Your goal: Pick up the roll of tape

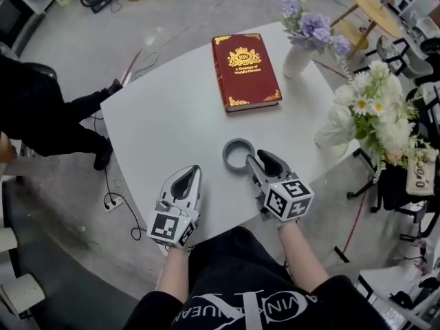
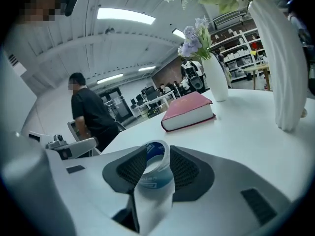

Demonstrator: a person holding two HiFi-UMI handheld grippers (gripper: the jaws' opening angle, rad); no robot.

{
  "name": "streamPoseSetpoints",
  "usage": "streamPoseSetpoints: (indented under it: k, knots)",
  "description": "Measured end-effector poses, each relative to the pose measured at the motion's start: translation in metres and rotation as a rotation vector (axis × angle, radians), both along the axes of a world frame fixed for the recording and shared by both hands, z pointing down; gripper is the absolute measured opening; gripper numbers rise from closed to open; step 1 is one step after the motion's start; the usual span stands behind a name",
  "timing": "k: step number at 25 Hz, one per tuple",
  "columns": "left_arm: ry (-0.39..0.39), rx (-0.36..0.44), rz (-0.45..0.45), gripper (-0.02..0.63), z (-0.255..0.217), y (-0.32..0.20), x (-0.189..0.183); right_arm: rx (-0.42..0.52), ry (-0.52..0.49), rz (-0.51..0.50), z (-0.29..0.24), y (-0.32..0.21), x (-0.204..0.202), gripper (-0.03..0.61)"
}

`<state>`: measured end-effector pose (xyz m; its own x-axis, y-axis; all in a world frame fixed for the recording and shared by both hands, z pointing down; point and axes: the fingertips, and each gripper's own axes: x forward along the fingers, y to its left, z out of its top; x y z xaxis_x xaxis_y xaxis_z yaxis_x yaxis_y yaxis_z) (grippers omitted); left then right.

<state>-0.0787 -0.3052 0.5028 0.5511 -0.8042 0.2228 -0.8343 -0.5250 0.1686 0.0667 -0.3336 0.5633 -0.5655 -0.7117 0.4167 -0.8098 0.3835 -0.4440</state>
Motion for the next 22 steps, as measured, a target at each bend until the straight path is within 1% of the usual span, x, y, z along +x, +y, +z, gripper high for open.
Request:
streamPoseSetpoints:
  k: [5, 8, 11, 13, 17, 19, 22]
  knots:
    - [-0.001, -0.013, 0.000, 0.003, 0.004, -0.004, -0.002, -0.046, 0.107, -0.018, 0.010, -0.020, -0.006, 0.152]
    - [0.004, -0.016, -0.001, 0.003, 0.005, -0.005, -0.003, -0.097, 0.163, -0.030, 0.020, -0.029, -0.009, 0.144]
    - [0.006, -0.019, -0.004, 0.003, 0.005, -0.004, -0.005, -0.152, 0.209, -0.056, 0.032, -0.031, -0.013, 0.126]
    - [0.008, -0.019, -0.005, 0.003, 0.005, -0.004, -0.005, -0.175, 0.219, -0.058, 0.037, -0.030, -0.013, 0.120]
    - [0.009, -0.019, -0.012, 0.003, 0.004, -0.001, -0.010, -0.178, 0.209, -0.031, 0.036, -0.031, -0.011, 0.110]
    - [0.014, -0.017, -0.019, 0.003, 0.002, 0.000, -0.014, -0.166, 0.219, -0.026, 0.035, -0.030, -0.011, 0.088]
    - [0.018, -0.015, -0.029, 0.003, 0.001, 0.003, -0.019, -0.143, 0.246, -0.030, 0.034, -0.029, -0.011, 0.082]
